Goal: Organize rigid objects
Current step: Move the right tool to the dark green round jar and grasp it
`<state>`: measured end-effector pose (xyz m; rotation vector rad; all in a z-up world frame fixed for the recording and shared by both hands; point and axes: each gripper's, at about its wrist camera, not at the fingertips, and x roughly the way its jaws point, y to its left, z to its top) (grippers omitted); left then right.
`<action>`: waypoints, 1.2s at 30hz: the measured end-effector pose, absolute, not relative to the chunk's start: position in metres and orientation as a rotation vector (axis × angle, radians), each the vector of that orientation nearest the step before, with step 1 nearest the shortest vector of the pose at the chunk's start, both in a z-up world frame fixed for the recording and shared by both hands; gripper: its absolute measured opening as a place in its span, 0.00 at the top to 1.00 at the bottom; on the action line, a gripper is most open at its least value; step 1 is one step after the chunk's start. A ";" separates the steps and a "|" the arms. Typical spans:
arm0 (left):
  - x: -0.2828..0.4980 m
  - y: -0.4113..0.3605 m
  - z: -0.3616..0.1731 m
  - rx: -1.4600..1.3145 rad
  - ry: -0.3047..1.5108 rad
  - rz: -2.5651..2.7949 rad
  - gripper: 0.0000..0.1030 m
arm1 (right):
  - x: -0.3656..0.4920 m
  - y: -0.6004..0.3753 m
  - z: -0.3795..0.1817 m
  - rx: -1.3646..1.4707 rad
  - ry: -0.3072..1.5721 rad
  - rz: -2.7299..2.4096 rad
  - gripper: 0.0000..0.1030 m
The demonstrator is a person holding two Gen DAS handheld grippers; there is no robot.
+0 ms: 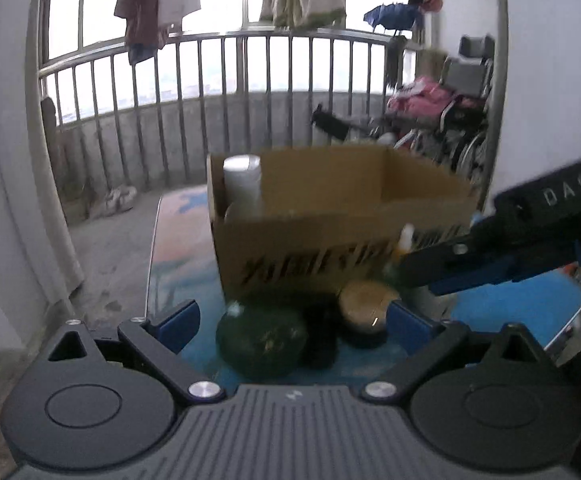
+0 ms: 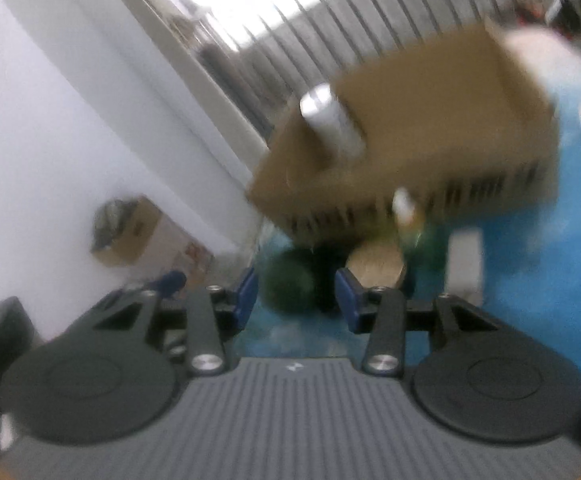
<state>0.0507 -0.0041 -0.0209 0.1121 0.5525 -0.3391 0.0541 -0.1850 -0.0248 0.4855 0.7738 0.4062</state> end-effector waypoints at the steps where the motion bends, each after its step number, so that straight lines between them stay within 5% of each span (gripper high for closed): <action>1: 0.054 -0.003 -0.026 0.111 0.562 -0.339 0.03 | 0.057 -0.176 -0.031 0.483 0.798 0.419 0.59; 10: 0.083 0.019 -0.058 0.065 0.609 -0.367 0.09 | 0.093 -0.108 -0.040 0.241 0.844 0.440 0.54; 17: 0.094 0.030 -0.070 0.027 0.630 -0.416 0.23 | 0.125 -0.086 -0.054 0.145 0.892 0.407 0.47; 36: 0.111 0.037 -0.085 -0.048 0.662 -0.460 0.27 | 0.156 -0.060 -0.078 0.087 0.953 0.394 0.27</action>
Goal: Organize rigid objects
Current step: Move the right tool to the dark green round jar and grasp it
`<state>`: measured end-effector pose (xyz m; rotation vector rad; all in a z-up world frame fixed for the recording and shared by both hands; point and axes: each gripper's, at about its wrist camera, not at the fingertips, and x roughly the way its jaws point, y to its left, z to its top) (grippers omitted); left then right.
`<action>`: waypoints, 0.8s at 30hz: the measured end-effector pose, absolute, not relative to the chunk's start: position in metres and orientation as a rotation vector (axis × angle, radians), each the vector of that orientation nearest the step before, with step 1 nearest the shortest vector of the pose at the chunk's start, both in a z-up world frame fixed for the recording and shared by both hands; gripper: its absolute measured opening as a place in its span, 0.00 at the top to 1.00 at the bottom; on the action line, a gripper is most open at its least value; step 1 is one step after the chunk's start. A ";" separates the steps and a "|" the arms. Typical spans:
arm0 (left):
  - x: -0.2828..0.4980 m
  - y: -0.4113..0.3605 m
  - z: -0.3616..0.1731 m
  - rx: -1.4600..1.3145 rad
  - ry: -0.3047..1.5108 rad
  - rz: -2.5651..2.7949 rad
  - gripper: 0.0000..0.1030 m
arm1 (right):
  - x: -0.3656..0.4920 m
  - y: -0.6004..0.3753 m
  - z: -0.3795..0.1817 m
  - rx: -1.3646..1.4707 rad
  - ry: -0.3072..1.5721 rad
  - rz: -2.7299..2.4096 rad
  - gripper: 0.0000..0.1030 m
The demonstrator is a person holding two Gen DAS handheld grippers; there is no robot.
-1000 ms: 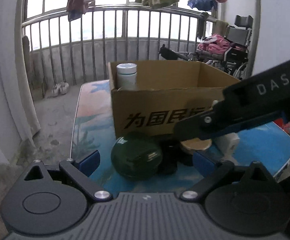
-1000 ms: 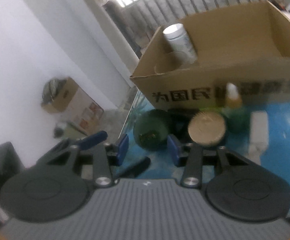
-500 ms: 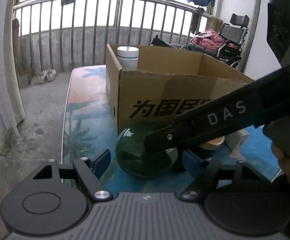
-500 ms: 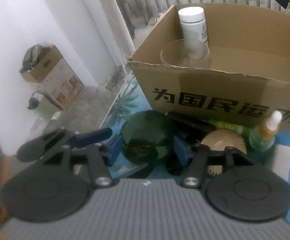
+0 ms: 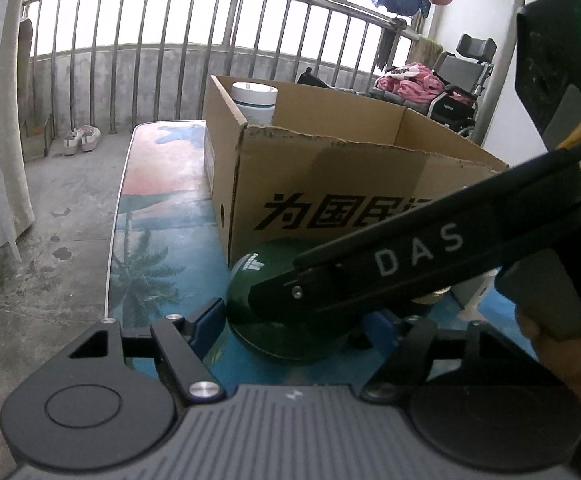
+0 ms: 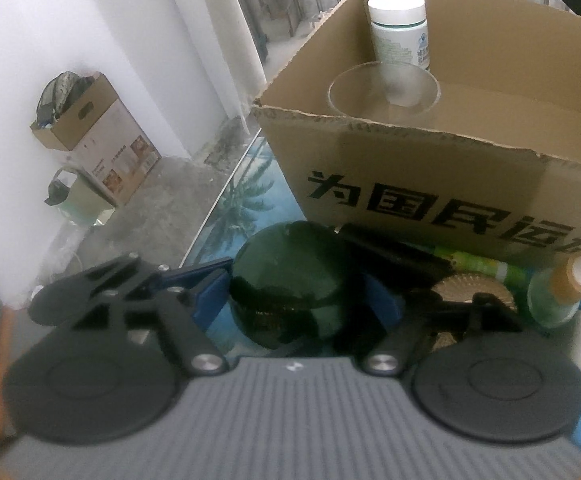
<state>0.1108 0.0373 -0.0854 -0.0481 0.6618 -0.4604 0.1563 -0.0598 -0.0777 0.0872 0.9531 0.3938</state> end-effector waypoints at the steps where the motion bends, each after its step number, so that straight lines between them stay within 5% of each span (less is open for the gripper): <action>1: 0.110 0.038 -0.086 -0.050 0.658 -0.458 0.27 | 0.155 -0.060 -0.078 0.088 0.952 0.393 0.26; 24: 0.095 0.039 -0.069 -0.041 0.596 -0.410 0.38 | 0.142 -0.059 -0.077 0.102 0.957 0.393 0.26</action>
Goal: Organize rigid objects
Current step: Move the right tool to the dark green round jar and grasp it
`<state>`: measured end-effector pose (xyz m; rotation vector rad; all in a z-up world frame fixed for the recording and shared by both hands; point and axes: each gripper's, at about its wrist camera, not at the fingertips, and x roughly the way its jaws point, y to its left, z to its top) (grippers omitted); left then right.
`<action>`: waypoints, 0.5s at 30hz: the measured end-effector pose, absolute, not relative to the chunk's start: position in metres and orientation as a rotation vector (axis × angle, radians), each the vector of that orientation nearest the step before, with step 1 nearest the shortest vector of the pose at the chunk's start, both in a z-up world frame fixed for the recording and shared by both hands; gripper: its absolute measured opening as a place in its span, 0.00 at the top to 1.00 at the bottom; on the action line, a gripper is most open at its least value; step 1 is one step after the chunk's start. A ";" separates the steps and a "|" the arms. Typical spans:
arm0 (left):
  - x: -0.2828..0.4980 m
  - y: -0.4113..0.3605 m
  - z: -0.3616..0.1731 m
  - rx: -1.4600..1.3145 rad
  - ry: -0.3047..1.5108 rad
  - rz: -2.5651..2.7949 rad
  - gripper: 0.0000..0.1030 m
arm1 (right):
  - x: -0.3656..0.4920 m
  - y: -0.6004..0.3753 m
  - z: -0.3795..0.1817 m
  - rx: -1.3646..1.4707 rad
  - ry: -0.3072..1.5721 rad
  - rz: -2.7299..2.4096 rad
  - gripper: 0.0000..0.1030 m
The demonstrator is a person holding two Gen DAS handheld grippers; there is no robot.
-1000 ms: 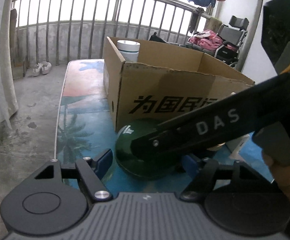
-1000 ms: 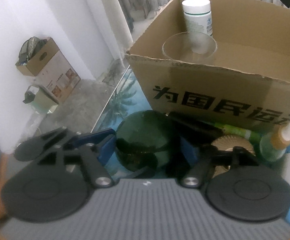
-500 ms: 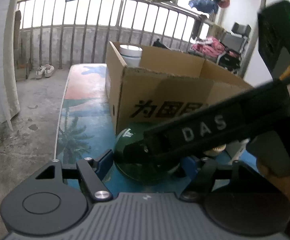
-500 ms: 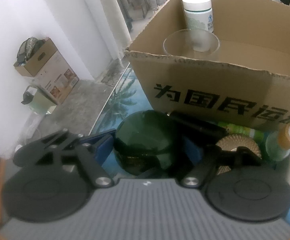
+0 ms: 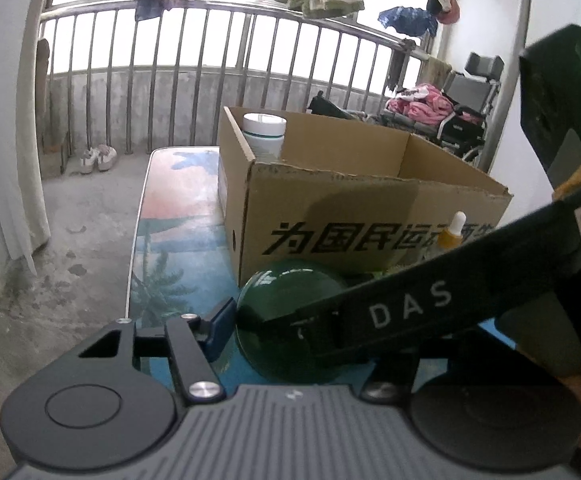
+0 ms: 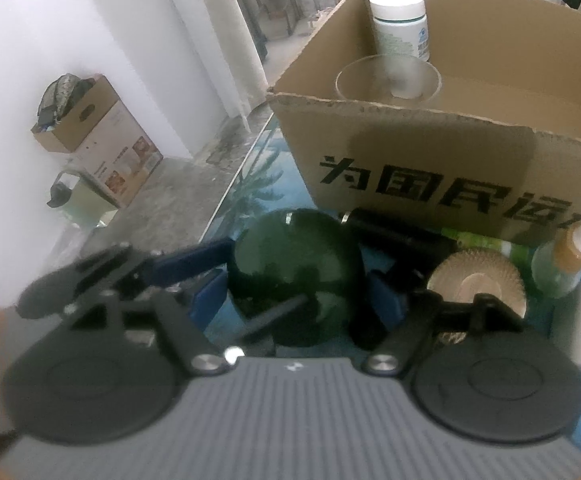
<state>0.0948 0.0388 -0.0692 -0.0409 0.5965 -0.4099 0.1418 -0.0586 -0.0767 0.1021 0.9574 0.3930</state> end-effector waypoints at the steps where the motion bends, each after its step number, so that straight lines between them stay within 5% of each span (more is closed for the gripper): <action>1: 0.094 0.038 -0.069 -0.038 0.594 -0.409 0.38 | 0.141 -0.059 -0.077 0.105 0.956 0.393 0.26; 15: 0.106 0.037 -0.082 0.037 0.642 -0.428 0.23 | 0.148 -0.061 -0.077 0.119 0.959 0.402 0.26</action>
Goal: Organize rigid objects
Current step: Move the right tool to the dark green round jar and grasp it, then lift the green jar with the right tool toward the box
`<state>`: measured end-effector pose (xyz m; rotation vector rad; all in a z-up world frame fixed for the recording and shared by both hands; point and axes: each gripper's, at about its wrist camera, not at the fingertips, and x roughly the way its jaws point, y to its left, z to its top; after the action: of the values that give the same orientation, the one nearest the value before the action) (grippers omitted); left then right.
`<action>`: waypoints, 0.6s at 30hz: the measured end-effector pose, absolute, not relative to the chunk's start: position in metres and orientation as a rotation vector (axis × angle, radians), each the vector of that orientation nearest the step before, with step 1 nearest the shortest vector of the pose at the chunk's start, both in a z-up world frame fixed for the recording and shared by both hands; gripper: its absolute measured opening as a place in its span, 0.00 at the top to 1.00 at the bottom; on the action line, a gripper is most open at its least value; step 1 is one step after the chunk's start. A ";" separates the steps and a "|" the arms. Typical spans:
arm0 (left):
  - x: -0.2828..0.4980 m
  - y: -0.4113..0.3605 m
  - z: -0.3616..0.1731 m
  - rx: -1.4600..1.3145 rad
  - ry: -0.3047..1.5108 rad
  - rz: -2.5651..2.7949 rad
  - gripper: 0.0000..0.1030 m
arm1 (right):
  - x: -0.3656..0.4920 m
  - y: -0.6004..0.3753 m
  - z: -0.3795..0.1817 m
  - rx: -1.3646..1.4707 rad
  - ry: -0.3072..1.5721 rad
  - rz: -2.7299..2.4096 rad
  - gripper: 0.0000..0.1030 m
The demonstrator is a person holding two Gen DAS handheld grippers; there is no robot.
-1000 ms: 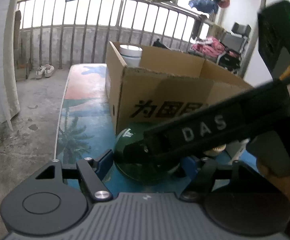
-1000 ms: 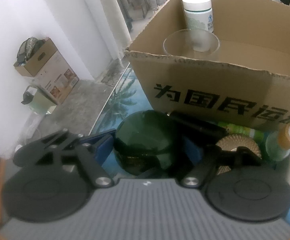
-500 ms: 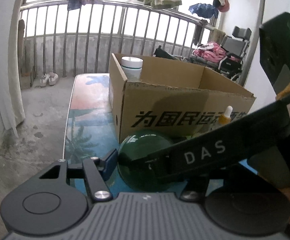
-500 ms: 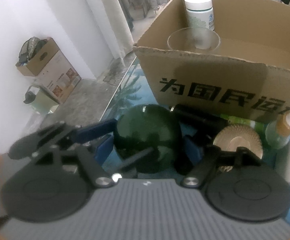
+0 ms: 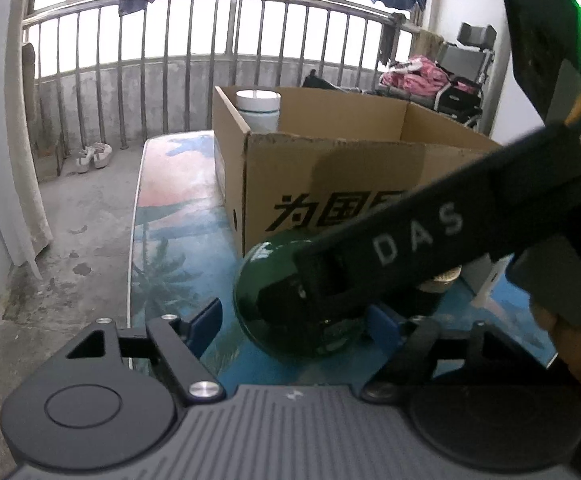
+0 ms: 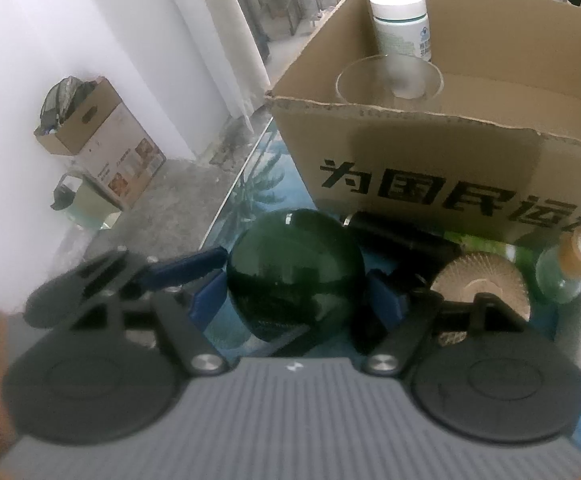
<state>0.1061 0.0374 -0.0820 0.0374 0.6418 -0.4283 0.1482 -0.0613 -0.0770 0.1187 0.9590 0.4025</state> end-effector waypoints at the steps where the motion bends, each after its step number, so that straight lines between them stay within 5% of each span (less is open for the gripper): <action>1: 0.108 0.038 -0.083 0.036 0.644 -0.431 0.23 | 0.150 -0.061 -0.077 0.123 0.959 0.403 0.26; 18: 0.119 0.041 -0.093 0.028 0.663 -0.442 0.21 | 0.162 -0.053 -0.079 0.139 0.970 0.393 0.25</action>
<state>0.1192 0.0413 -0.0929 0.0279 0.6632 -0.4418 0.1622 -0.0534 -0.0790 0.1388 0.9703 0.3927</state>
